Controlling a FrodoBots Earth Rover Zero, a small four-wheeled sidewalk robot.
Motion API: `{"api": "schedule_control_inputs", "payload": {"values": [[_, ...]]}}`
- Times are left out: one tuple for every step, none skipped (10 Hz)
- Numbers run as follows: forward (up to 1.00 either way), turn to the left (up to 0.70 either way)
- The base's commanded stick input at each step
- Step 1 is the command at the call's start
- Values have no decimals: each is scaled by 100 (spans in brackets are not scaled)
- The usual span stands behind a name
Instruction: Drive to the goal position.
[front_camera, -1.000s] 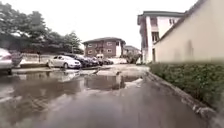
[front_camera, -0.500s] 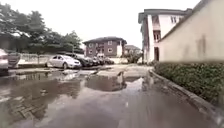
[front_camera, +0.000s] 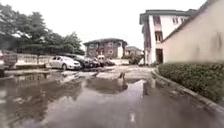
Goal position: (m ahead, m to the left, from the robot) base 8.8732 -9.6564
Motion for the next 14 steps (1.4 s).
{"api": "schedule_control_inputs", "payload": {"values": [[70, -35], [70, -35], [70, -35], [70, -35], [70, -35], [70, -35], [70, -35], [70, -35], [70, 0], [70, 0], [70, 0], [70, 0], [70, 0], [70, 0]]}}
